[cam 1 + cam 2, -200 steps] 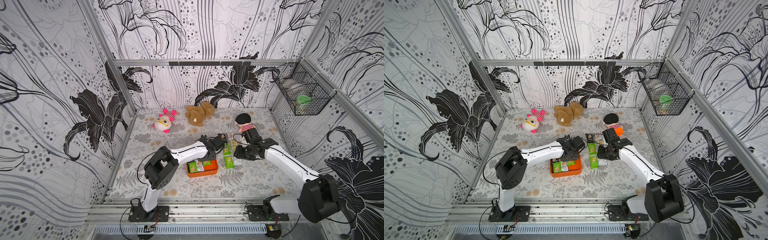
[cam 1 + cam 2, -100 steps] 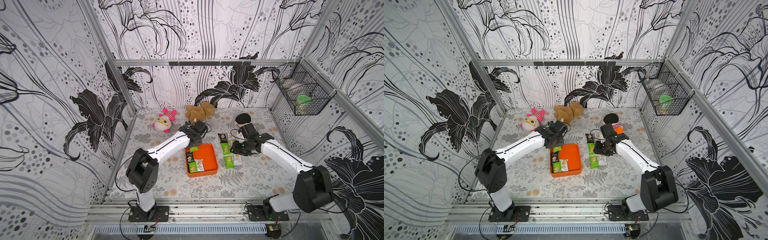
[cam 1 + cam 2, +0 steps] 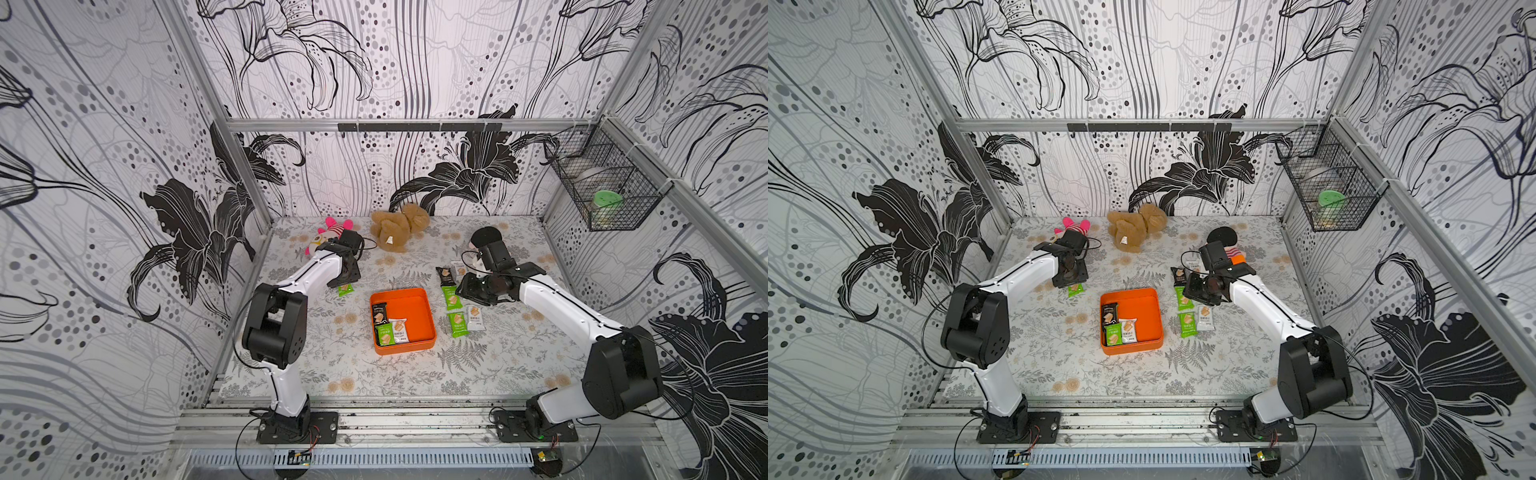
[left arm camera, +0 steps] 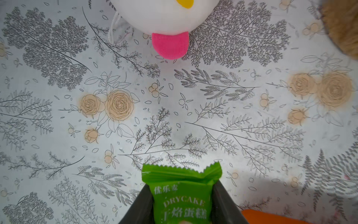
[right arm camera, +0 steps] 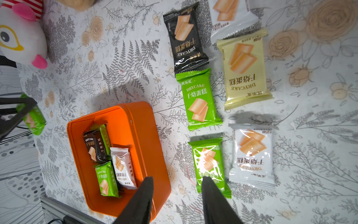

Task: Take the cookies out of the storage box
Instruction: Place the cookie at the center of the board.

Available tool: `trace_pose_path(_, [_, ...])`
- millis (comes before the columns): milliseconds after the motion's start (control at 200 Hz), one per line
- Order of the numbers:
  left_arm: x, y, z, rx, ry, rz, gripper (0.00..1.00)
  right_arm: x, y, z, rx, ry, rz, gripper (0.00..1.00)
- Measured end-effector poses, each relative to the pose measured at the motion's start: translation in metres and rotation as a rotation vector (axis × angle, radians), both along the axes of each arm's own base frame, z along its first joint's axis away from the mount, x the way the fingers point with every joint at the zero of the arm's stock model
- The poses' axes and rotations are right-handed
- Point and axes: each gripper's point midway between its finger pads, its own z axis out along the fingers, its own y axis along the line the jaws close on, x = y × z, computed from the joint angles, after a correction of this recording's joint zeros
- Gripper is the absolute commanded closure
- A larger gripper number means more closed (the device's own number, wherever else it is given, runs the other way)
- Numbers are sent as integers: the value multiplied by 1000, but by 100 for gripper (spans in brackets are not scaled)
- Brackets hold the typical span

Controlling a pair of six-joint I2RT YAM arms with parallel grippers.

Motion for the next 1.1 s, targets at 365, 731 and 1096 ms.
trace_pose_path(365, [10,0,-48,-15,51,-19,64,1,-4,0,-18,-2,-35,53])
trace_pose_path(731, [15,-2,-58,-26,25,-17,46,-2,-10,-3,-50,10,-43,52])
trace_pose_path(1096, [10,-1,-45,-44,7,23,22,-1,-11,-1,-67,-3,-12,52])
